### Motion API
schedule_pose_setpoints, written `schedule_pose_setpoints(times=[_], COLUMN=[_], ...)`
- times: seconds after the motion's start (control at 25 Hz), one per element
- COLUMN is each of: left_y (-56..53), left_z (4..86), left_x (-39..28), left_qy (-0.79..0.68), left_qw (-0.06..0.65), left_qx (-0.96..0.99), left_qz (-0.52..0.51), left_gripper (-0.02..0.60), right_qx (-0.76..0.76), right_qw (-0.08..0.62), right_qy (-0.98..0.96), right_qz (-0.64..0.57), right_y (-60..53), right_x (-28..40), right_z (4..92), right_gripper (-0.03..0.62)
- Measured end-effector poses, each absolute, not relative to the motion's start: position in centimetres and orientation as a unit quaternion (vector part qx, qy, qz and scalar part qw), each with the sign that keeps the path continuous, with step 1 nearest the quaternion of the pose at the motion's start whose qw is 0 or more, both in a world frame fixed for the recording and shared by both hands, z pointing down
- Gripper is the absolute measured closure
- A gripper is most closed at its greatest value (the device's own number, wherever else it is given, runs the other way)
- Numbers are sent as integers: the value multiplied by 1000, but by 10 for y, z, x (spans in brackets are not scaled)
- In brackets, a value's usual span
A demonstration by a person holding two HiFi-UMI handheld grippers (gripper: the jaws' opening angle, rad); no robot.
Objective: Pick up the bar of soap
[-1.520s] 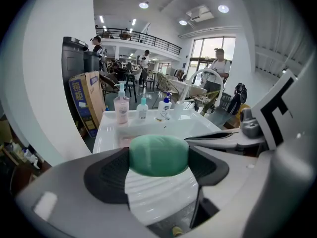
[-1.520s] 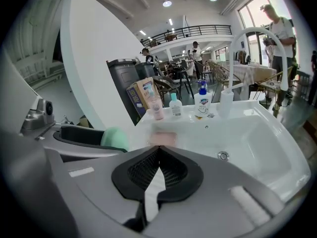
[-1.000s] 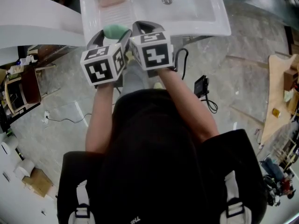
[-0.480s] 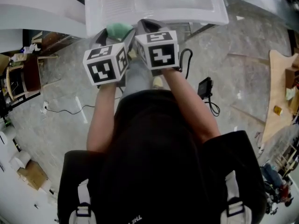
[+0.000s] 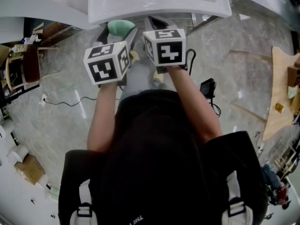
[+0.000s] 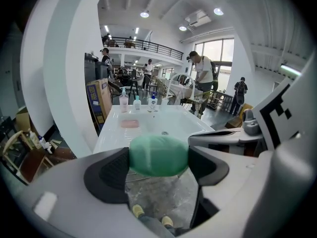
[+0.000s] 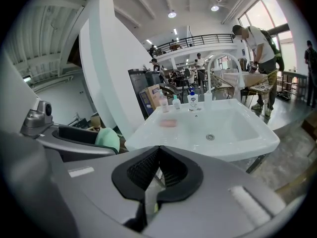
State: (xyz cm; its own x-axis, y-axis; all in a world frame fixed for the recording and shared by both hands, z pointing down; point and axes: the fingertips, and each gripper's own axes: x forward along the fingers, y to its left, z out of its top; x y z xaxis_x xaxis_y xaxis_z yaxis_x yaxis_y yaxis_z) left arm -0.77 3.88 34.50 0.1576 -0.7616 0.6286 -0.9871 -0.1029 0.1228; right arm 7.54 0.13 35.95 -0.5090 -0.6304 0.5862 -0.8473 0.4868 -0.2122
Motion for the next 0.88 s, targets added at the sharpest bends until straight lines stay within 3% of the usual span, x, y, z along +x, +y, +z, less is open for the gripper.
schedule_pose_setpoints(times=[0.88], left_y=[83], left_z=[304], left_x=[-75], left_qy=[-598], left_qw=[253], left_qx=[736], left_qz=[193], left_gripper=[202], right_qx=[453], right_qw=[194], right_qy=[-850], right_qz=[186], right_y=[51], right_x=[-2], right_z=[295], right_gripper=[579])
